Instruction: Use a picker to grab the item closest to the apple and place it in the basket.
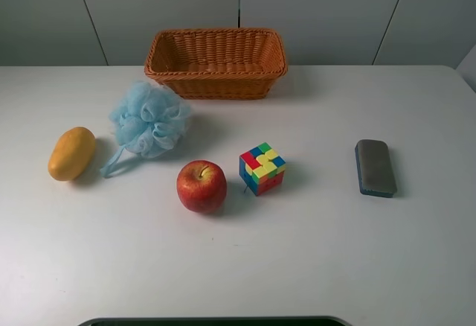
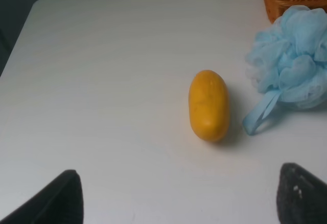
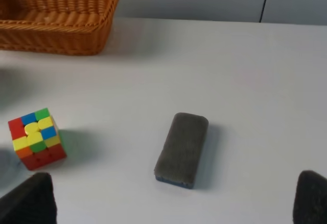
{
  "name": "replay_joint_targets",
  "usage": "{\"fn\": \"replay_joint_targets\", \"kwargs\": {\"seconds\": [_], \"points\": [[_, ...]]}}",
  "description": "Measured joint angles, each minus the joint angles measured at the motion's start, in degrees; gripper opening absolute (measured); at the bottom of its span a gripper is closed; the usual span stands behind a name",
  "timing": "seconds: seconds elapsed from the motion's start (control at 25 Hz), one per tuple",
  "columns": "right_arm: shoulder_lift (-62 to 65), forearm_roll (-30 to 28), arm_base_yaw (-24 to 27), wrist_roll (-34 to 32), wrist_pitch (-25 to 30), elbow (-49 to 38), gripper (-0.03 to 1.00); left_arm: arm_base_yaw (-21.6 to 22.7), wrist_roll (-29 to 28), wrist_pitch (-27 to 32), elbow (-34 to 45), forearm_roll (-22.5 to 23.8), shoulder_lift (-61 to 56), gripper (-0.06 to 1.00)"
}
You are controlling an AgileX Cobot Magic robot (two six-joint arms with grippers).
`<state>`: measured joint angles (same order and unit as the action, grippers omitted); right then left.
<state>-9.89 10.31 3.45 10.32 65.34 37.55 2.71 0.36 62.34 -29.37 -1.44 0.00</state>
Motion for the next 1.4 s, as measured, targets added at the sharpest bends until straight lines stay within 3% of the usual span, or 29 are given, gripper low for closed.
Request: {"fn": "replay_joint_targets", "kwargs": {"seconds": [0.2,0.36,0.84,1.08,1.4], "points": [[-14.3,5.4,-0.6,5.3,-0.6,6.0,0.7,0.0,0.0,0.0,0.0,0.0,0.0,0.73],[-24.1,6.7,-5.8,6.8,-1.7,9.3,0.7,0.0,-0.4,0.0,0.0,0.0,0.0,0.73],[-53.2,-0.4,-29.5,7.0,-7.8,15.9,0.7,0.0,0.0,0.0,0.0,0.0,0.0,0.73],[-65.0,-0.7,-35.1,6.7,-10.3,19.6,0.7,0.0,0.0,0.0,0.0,0.0,0.0,0.73],[-77.9,-2.2,-38.8,4.7,-10.9,25.6,0.7,0.0,0.0,0.0,0.0,0.0,0.0,0.73]]}}
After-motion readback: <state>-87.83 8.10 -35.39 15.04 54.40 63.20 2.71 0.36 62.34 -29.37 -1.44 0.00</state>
